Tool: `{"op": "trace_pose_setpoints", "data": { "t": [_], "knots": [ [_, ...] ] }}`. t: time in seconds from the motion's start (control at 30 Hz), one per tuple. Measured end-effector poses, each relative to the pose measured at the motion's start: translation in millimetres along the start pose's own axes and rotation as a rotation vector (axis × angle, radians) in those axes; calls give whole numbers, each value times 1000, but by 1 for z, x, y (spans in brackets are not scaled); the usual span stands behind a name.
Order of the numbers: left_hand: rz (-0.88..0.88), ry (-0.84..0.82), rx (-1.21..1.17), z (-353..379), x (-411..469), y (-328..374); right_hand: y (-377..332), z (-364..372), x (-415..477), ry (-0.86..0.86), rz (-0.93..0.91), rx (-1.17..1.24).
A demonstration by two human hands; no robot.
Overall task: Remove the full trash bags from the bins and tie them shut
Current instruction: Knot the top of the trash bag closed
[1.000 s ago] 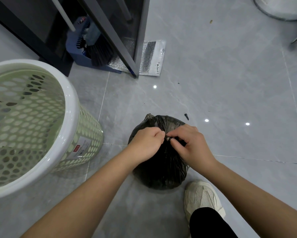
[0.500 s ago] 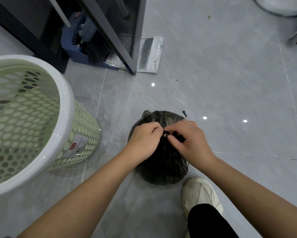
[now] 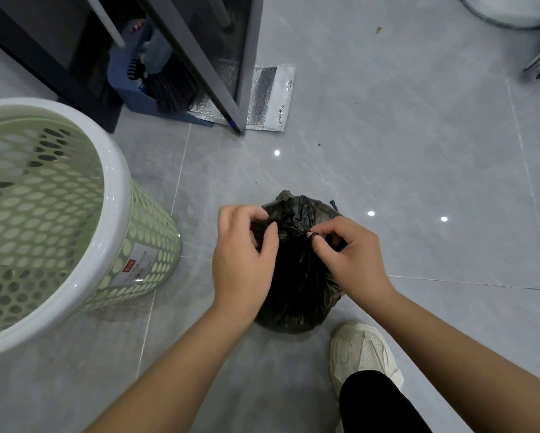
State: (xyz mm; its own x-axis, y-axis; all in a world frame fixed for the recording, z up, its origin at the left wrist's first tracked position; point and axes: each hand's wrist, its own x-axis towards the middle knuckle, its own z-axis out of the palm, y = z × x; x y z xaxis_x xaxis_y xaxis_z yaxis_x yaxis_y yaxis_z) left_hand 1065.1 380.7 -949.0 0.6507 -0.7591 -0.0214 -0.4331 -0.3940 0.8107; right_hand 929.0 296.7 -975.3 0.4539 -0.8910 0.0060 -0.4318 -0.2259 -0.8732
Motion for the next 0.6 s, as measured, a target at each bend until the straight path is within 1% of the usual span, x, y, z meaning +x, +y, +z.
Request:
{"op": "trace_pose_setpoints", "data": {
  "t": [0.03,0.07,0.1,0.17,0.4,0.53,0.6],
  "knots": [
    [92,5,28,0,-7,0,-1,0,0,8,49,17],
    [129,-36,47,3,-13,-2,-3,1,-1,10,91,30],
    [128,-92,57,7,-18,-3,-4,2,-1,12,124,40],
    [82,-155,41,17,-22,-6,-8,3,-2,12,172,67],
    [12,-96,-79,30,-18,-4,-11,8,-7,32,258,109],
    [-120,-80,-165,33,-17,2,-14,11,-10,43,274,136],
    [-151,-93,-208,32,-14,0,-14,10,-10,11,263,145]
  ]
}}
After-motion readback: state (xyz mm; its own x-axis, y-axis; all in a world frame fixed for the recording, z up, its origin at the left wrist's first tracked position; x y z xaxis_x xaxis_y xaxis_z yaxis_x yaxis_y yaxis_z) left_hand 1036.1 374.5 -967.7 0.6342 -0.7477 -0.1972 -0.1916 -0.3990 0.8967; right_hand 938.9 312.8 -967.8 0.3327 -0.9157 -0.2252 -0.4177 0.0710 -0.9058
